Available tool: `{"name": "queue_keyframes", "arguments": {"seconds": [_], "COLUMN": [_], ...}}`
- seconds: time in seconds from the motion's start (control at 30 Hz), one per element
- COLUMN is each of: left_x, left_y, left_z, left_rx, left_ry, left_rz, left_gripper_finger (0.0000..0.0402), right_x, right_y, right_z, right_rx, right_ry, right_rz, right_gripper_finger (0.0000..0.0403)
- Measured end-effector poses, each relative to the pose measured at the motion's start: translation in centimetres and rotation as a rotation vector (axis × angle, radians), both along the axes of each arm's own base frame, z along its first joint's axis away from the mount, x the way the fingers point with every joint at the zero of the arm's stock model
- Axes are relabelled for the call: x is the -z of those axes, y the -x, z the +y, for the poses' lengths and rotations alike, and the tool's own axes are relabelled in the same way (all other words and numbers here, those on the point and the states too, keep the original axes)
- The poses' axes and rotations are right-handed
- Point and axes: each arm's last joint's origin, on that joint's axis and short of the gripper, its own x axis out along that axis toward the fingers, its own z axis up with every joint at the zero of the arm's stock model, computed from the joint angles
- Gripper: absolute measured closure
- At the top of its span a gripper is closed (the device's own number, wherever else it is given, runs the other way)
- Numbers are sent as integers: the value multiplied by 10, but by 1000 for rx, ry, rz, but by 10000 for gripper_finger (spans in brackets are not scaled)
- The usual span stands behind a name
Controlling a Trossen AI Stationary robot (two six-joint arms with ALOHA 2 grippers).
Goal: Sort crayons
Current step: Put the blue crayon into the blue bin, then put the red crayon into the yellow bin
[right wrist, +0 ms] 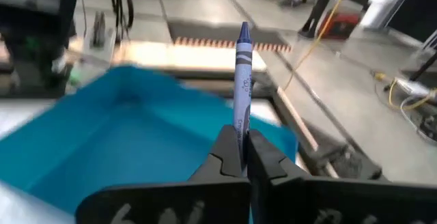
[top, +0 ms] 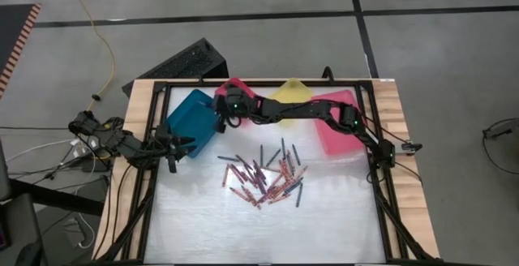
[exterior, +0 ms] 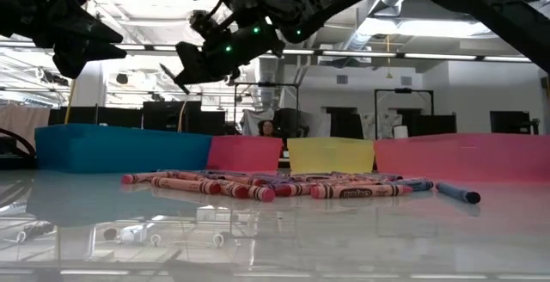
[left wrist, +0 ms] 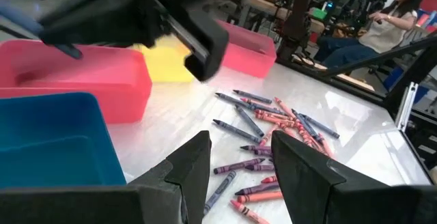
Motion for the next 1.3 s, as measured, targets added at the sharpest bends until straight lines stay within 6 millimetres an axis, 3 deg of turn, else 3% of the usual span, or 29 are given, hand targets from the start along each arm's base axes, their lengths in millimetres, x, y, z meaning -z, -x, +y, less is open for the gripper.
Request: {"name": "queue_keyframes", "arguments": {"seconds": [0.27,0.77,1.3], "left_x": [-1,-1,-1], "left_y": [0,0,0], "left_z": [0,0,0], "left_rx": [-1,-1,-1], "left_ry": [3,1,2], "left_rz": [-6,-5,-7], "left_gripper_finger": [256,256,256], "right_x": [29,37,41], "right_y": [-11,-13,-10], "right_z": [0,-6,-12], "right_rx": [-10,-26,-15], "right_ry": [-6,-34,-43], "right_rz": [4,-8,36], "right_gripper_finger": [400,390,330]}}
